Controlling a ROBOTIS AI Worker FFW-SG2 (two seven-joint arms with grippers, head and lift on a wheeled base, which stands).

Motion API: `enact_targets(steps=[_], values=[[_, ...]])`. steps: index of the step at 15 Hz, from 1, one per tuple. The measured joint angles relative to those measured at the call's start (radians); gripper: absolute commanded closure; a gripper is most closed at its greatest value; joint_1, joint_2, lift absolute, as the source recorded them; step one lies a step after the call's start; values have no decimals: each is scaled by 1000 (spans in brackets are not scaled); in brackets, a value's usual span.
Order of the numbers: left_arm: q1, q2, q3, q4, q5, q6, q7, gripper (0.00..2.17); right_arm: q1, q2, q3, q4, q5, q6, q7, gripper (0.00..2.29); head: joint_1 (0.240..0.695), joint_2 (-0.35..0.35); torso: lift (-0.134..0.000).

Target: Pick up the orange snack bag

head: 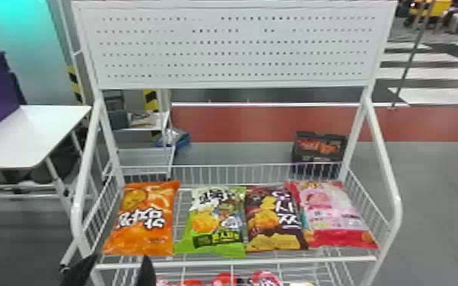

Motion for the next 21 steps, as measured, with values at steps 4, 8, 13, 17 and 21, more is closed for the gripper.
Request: enact_targets(steps=[4, 8, 13, 17, 21], values=[[-161, -6, -73, 87, 33, 120, 3, 93, 0, 6, 1, 1, 7, 0, 0, 167, 499, 0, 0], [-319, -27, -108, 209, 58, 211, 3, 97, 4, 9, 1, 1, 10, 0, 0, 167, 499, 0, 0], [-441, -48, -115, 319, 69, 283, -2, 107, 9, 9, 2, -5, 10, -5, 0, 167, 499, 0, 0], [-511, -52, -107, 397, 84, 326, 2, 137, 12, 5, 1, -9, 9, -5, 0, 167, 499, 0, 0], [-519, -54, -87, 410, 95, 393, -2, 1139, 12, 3, 0, -10, 6, -3, 0, 167, 499, 0, 0]])
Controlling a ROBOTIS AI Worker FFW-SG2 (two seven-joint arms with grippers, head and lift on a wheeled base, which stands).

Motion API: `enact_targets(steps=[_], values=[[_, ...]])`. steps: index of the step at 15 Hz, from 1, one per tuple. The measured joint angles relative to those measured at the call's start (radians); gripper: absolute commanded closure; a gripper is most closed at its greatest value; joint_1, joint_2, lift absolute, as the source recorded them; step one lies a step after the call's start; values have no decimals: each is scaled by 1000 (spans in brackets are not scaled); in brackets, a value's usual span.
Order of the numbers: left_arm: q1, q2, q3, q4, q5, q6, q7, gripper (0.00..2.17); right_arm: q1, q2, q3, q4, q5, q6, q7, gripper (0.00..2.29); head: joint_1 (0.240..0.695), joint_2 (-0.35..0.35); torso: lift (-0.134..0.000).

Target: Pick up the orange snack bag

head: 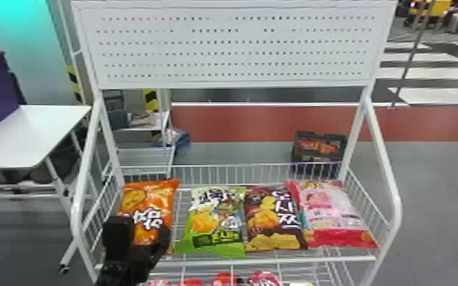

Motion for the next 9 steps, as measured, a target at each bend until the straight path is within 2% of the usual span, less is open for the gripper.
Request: enact_targets(steps=[1, 2, 9], values=[[3, 0, 9, -2, 4, 27, 1, 1494, 0, 0, 0, 0, 0, 0, 0, 167, 499, 0, 0], [5, 0, 14, -5, 6, 48, 5, 1622, -1, 0, -1, -1, 0, 0, 0, 167, 499, 0, 0], [51, 3, 30, -113, 12, 66, 11, 1629, -2, 1, -4, -3, -2, -3, 0, 171, 499, 0, 0]])
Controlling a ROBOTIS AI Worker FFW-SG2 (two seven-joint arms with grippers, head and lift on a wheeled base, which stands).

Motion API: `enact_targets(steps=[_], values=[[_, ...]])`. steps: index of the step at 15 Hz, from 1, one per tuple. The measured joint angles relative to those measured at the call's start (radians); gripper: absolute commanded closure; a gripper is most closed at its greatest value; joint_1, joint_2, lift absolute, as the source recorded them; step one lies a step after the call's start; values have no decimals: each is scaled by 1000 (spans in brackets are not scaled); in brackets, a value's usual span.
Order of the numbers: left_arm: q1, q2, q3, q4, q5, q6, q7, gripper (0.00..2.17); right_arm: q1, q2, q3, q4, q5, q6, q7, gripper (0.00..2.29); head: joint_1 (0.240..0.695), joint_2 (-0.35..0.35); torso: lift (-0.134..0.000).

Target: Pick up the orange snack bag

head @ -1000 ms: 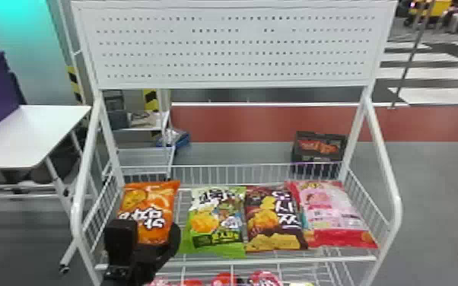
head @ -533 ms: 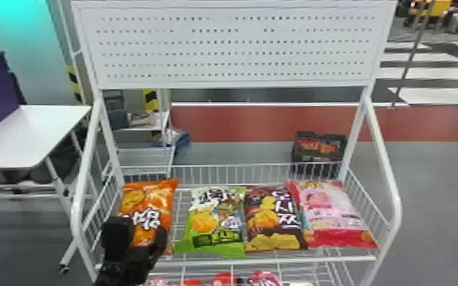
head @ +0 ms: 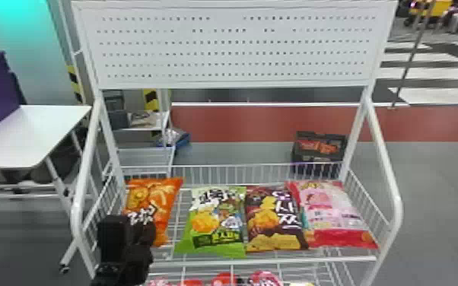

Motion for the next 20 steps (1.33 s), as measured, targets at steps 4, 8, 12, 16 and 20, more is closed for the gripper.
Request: enact_targets(steps=[4, 8, 12, 16, 20], values=[[32, 5, 3, -79, 13, 0, 0, 1632, -2, 0, -1, 0, -3, 0, 0, 167, 499, 0, 0], [159, 21, 49, -265, 25, 0, -8, 1629, -4, -1, -1, 0, -5, 0, 0, 167, 499, 0, 0], [375, 60, 116, -455, 30, -47, -17, 1629, -10, -3, 0, 2, -7, 0, 0, 167, 499, 0, 0], [568, 83, 168, -523, 32, -202, -36, 1629, -16, -2, 7, 6, -6, 0, 0, 167, 499, 0, 0], [722, 83, 187, -528, 11, -416, -42, 1629, -15, -1, 8, 5, -6, 0, 0, 167, 499, 0, 0]])
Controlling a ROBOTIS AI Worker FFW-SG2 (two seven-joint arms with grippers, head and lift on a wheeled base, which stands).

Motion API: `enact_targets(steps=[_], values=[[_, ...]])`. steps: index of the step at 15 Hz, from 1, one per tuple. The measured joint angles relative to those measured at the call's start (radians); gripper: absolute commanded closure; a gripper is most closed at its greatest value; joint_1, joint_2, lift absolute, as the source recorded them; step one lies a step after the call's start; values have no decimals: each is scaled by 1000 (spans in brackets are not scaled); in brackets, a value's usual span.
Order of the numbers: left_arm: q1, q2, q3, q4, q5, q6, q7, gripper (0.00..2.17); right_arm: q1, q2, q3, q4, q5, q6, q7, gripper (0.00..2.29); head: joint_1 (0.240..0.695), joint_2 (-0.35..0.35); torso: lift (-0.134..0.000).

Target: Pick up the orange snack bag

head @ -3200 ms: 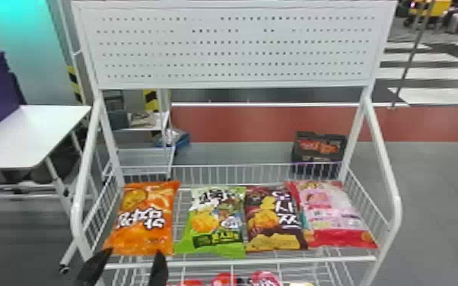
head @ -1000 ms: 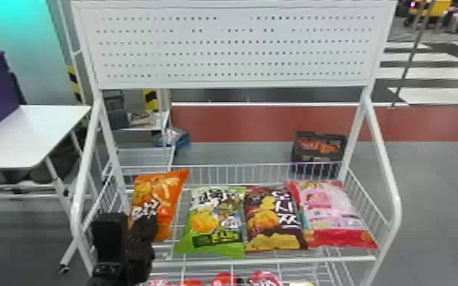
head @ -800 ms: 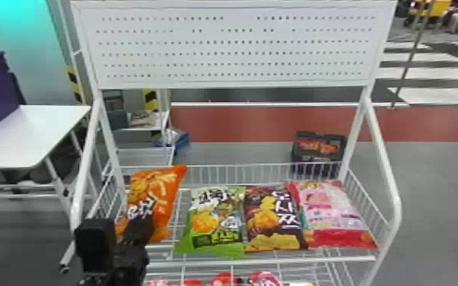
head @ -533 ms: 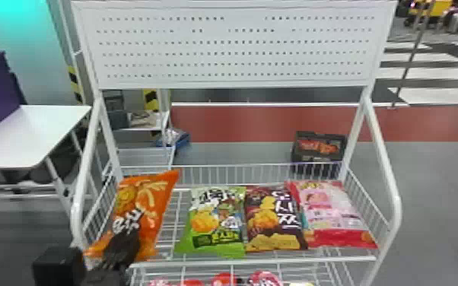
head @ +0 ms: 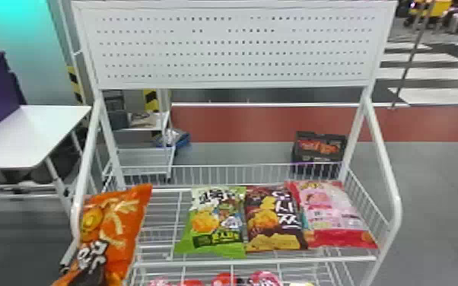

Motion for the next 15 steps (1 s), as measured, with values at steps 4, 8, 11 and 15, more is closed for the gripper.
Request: enact_targets(steps=[4, 8, 11, 15], values=[[93, 0, 1, 7, -40, -134, -15, 1629, 1, 1, 0, 0, 0, 0, 0, 167, 499, 0, 0], [134, -5, -2, 43, -64, -211, -24, 1629, 1, -2, 0, -1, 0, 0, 0, 167, 499, 0, 0], [152, -9, -2, 52, -66, -260, -23, 1629, 3, -4, 1, -4, -1, 0, 0, 167, 499, 0, 0], [156, -9, -2, 49, -68, -269, -24, 1629, 8, -5, 1, -6, -1, -1, 0, 167, 499, 0, 0]])
